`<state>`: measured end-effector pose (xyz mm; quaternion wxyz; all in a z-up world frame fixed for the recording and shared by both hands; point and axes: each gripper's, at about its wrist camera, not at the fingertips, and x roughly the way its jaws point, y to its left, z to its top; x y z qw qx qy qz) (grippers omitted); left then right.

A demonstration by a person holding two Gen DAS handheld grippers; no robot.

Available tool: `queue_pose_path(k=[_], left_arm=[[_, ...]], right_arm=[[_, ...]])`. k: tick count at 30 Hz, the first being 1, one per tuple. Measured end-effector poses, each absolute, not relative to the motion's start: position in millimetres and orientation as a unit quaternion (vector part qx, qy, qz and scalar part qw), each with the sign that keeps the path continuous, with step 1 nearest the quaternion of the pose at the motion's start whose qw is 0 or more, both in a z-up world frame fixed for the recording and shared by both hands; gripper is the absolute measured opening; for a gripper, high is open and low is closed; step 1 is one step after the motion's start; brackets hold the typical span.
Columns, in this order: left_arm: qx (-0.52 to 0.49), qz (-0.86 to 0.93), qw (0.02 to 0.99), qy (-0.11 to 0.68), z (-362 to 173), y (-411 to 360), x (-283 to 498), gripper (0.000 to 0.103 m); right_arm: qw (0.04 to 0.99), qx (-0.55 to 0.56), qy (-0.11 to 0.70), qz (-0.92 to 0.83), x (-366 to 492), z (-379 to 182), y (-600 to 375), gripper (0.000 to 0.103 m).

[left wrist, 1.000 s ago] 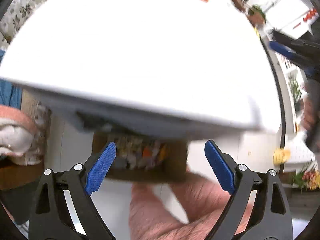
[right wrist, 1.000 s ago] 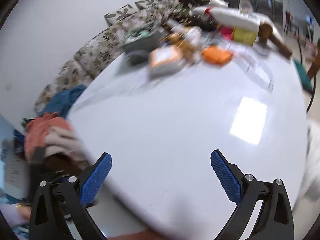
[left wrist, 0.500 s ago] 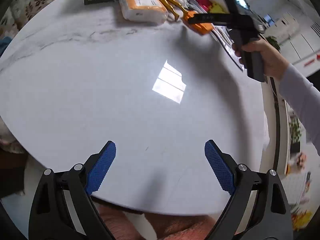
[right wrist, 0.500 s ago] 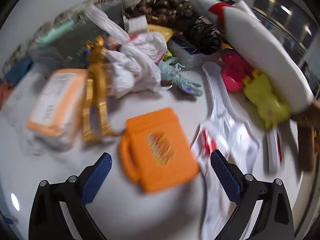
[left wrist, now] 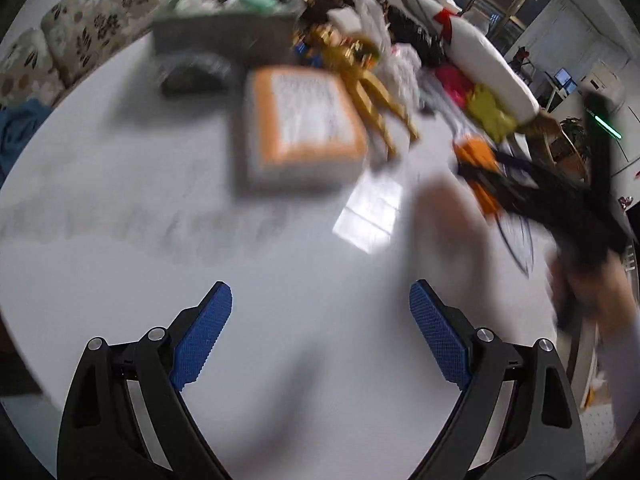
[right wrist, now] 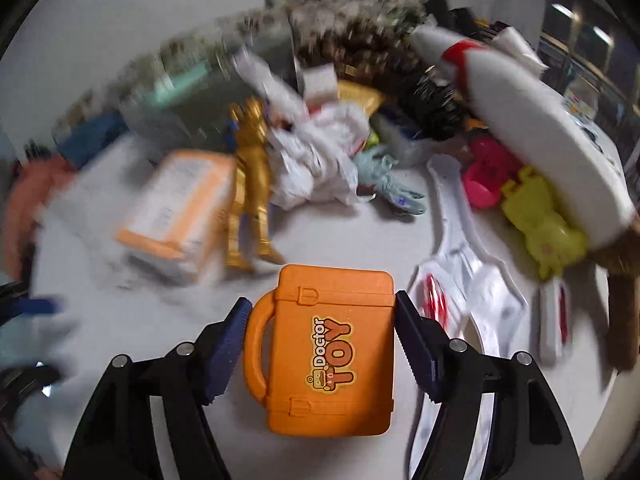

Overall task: Collect trash
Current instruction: 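Grasp the orange Doctor Toy case with the right tool, then grasp the orange-bordered paper parcel with the left tool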

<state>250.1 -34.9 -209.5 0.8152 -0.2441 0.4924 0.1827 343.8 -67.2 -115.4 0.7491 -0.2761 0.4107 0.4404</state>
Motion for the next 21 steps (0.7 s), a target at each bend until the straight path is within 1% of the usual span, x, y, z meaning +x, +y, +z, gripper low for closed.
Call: queue_pose_path(k=[4,6,8,11,13,14,17,19,21], left_arm=[[-0.218,0.2,0.817,0.496,-221,-19,302,0.088],[-0.226,0.223,0.803,0.504,-230,-5,323,0.088],[-0.257,0.232,0.789,0.507,-238,6,333,0.092],[-0.256,0.272,0.771,0.516,-241,11,339,0.092],[-0.225,0.337,0.723,0.559,-243,6,339,0.092],[-0.215,0.346,0.721,0.56,-241,3,340,0.092],[-0.139,0.355,0.734,0.561,-238,-3,349,0.092],[-0.127,0.345,0.727,0.58,-249,2,356,0.092],[-0.124,0.345,0.725,0.583,-250,10,352,0.095]], right_arm=[[0.753,-0.208,0.415,0.466,322,-85,-102,0.07],[0.753,-0.189,0.421,0.469,313,-83,-114,0.07],[0.752,-0.171,0.426,0.473,302,-79,-128,0.07],[0.749,-0.154,0.434,0.476,289,-83,-138,0.07],[0.747,-0.143,0.439,0.478,284,-85,-141,0.07],[0.748,-0.133,0.441,0.478,281,-86,-143,0.07],[0.744,-0.106,0.45,0.483,280,-86,-145,0.07],[0.744,-0.103,0.451,0.482,279,-86,-143,0.069],[0.745,-0.101,0.45,0.482,276,-84,-142,0.069]])
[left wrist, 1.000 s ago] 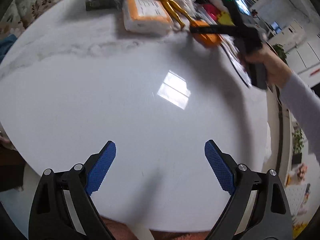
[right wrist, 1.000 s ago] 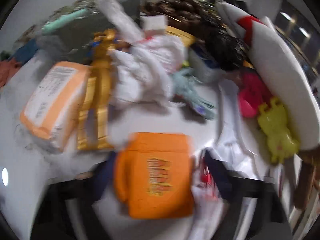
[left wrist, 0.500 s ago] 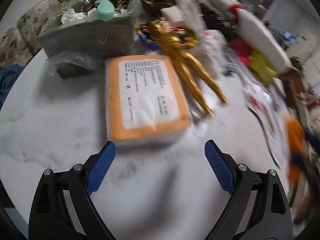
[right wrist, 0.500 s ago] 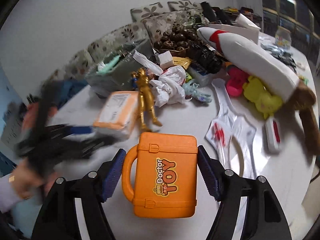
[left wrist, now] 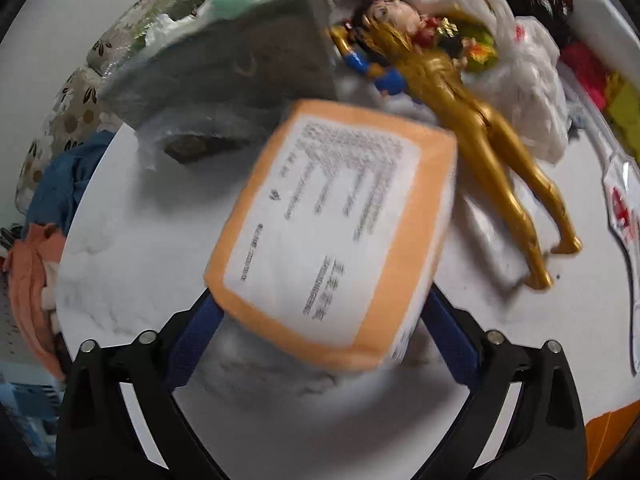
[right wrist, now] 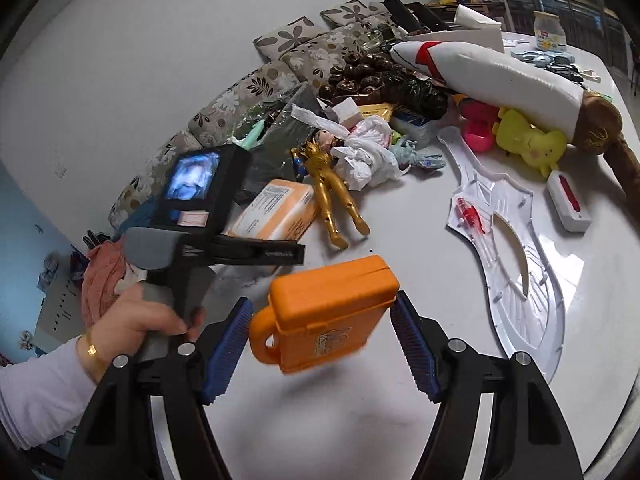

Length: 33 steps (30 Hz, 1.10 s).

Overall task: Collect trash
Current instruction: 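Grasp the orange-bordered paper parcel with the left tool, then carry the parcel and orange case down and drop them into the box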

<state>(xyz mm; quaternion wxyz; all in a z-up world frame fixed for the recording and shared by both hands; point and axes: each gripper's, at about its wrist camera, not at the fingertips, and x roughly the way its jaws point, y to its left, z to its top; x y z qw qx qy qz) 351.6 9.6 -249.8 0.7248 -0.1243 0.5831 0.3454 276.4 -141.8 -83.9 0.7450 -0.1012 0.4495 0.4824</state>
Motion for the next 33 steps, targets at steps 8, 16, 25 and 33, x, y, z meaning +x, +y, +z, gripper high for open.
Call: queue_pose_path(k=[8,16,25,33], left_arm=[[-0.144,0.304,0.755,0.563,-234,14,310,0.069],[-0.276,0.202,0.798,0.495,-196,34,237,0.063],[-0.304,0.143,0.819,0.466,-148,23,115,0.063],[-0.315,0.083,0.799,0.505,-164,3,1,0.063]], right_arm=[[0.746,-0.121,0.455,0.472,273,-91,-129,0.068],[0.744,-0.113,0.449,0.481,261,-81,-128,0.068],[0.736,-0.116,0.429,0.51,192,-52,-123,0.067],[0.714,-0.138,0.454,0.514,66,-53,-117,0.066]])
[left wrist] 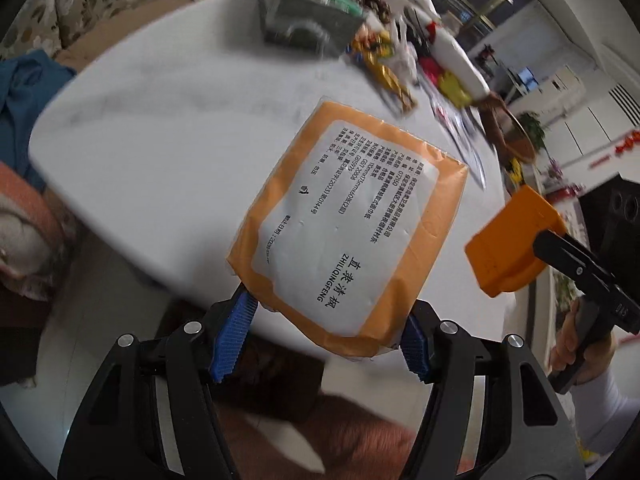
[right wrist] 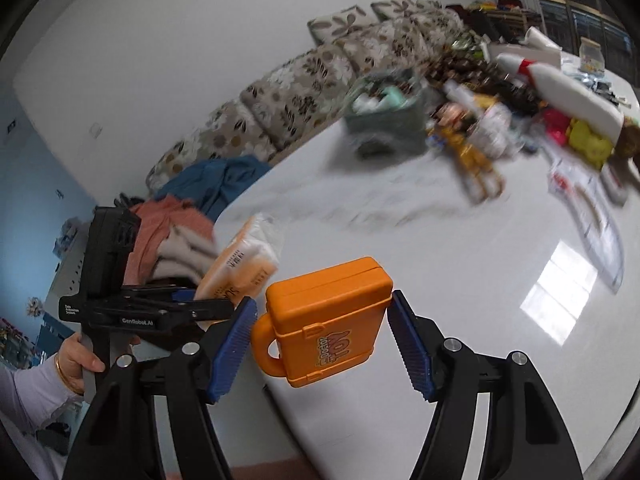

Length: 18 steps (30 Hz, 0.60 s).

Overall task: Collect trash
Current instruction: 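Carry the parcel and orange case down and drop them into the box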

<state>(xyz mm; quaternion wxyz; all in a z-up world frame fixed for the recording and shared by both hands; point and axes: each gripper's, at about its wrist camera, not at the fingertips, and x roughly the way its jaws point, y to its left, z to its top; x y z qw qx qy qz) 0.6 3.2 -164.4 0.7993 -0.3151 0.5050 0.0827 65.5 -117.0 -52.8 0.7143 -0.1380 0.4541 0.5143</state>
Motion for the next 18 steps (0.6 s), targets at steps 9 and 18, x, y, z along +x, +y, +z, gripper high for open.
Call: queue_pose_path(k=[9,18], left_arm=[[-0.289,0.045,0.755,0.587,-239,-1,-105,0.063],[-0.256,0.054,0.657,0.707,-444,-2,-109,0.067]], right_arm=[[0.692,-0.162,0.546,0.444,-66,-126,-119,0.066],[0.694,-0.162,0.62,0.329,-93,-304,-141,0.065]])
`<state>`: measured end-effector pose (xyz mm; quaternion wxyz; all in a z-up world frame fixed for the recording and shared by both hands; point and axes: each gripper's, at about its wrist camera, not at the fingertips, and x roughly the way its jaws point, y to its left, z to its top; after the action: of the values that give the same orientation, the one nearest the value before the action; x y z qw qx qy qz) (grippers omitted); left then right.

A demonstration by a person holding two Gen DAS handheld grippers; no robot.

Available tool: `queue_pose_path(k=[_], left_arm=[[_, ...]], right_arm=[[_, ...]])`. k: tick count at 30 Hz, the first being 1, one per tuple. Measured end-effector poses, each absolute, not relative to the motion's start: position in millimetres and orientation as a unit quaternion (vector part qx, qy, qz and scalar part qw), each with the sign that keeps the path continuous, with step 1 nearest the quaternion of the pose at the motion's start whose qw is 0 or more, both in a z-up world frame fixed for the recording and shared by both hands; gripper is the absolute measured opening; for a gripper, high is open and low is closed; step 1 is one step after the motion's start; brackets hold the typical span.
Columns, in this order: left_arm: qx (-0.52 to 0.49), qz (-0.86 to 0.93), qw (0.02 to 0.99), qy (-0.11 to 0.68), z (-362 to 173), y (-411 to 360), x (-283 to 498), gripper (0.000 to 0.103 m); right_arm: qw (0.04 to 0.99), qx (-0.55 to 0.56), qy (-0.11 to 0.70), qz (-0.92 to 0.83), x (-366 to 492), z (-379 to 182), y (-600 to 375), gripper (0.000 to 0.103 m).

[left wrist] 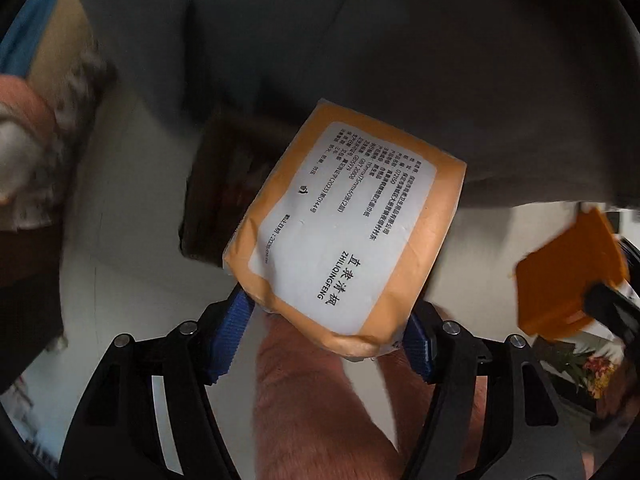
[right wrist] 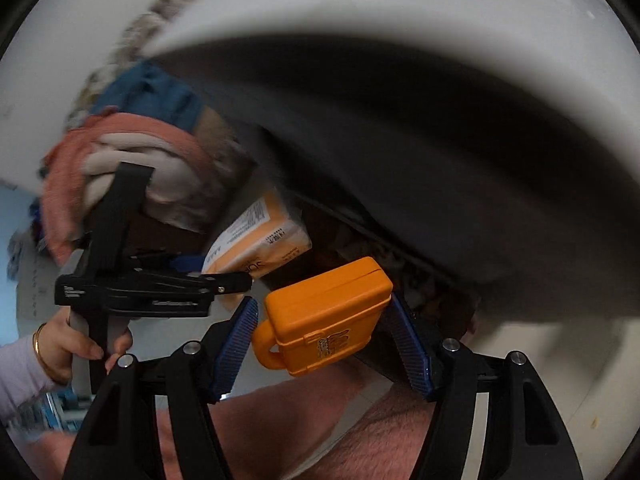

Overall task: Collect trash
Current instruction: 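Carry the parcel and orange case down and drop them into the box, then raise both open tools back over the table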

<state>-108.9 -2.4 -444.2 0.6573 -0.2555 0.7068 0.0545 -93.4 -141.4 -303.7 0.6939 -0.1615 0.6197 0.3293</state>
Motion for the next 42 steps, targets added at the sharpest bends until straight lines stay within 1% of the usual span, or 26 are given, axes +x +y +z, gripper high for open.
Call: queue_pose_path(k=[1,2,3,5,7,9,11,16,20,22,23,24,25,27,28,30,31,34,35,36,39,42], left_arm=[[-0.25,0.054,0.639,0.725,-472,-4,-104,0.069],[-0.246,0.053,0.623,0.74,-493,-5,-100,0.072],[-0.242,0.054,0.61,0.753,-512,-6,-96,0.077],[-0.223,0.055,0.581,0.781,-545,-7,-87,0.083],[-0.215,0.061,0.535,0.815,-574,-7,-81,0.084],[-0.213,0.07,0.531,0.817,-578,-4,-78,0.084],[-0.208,0.076,0.545,0.809,-568,-2,-78,0.084],[-0.19,0.081,0.571,0.795,-521,-7,-90,0.084],[-0.184,0.086,0.585,0.785,-487,-11,-100,0.084],[-0.189,0.086,0.601,0.772,-458,-12,-102,0.084],[-0.19,0.085,0.608,0.766,-446,-13,-102,0.084],[-0.183,0.086,0.623,0.755,-422,-15,-101,0.084],[-0.178,0.085,0.632,0.75,-411,-18,-99,0.084],[-0.164,0.088,0.652,0.735,-364,-20,-93,0.084],[-0.163,0.087,0.661,0.727,-350,-20,-89,0.084],[-0.145,0.097,0.697,0.696,-303,-20,-74,0.084],[-0.133,0.104,0.713,0.681,-285,-21,-67,0.084],[-0.115,0.107,0.756,0.635,-235,-25,-42,0.084],[-0.117,0.104,0.769,0.62,-221,-26,-32,0.086],[-0.119,0.103,0.784,0.6,-204,-29,-20,0.09],[-0.129,0.095,0.809,0.565,-178,-42,9,0.09],[-0.145,0.081,0.829,0.534,-165,-58,40,0.091]], right_arm=[[0.692,-0.159,0.629,0.316,-90,-322,-144,0.067],[0.691,-0.16,0.64,0.296,-86,-345,-147,0.088],[0.687,-0.162,0.651,0.277,-82,-367,-150,0.098],[0.673,-0.18,0.679,0.233,-76,-410,-157,0.097],[0.639,-0.175,0.718,0.212,-73,-441,-162,0.097],[0.637,-0.174,0.725,0.195,-73,-452,-171,0.097],[0.643,-0.172,0.72,0.196,-80,-446,-177,0.097],[0.649,-0.159,0.716,0.203,-82,-418,-173,0.097],[0.656,-0.167,0.704,0.217,-80,-382,-160,0.097],[0.659,-0.167,0.697,0.227,-81,-359,-157,0.097],[0.664,-0.169,0.688,0.239,-82,-341,-153,0.097],[0.668,-0.171,0.679,0.252,-81,-322,-151,0.098],[0.672,-0.172,0.67,0.262,-82,-307,-149,0.097],[0.687,-0.169,0.642,0.296,-83,-258,-143,0.097],[0.693,-0.166,0.631,0.307,-82,-240,-142,0.098],[0.714,-0.152,0.599,0.33,-75,-196,-143,0.098],[0.728,-0.142,0.58,0.337,-68,-172,-145,0.098],[0.762,-0.135,0.54,0.332,-44,-134,-154,0.098],[0.776,-0.134,0.521,0.329,-31,-121,-157,0.098],[0.788,-0.138,0.503,0.325,-17,-111,-159,0.098],[0.807,-0.13,0.48,0.319,28,-95,-165,0.096],[0.819,-0.113,0.465,0.317,81,-89,-170,0.096]])
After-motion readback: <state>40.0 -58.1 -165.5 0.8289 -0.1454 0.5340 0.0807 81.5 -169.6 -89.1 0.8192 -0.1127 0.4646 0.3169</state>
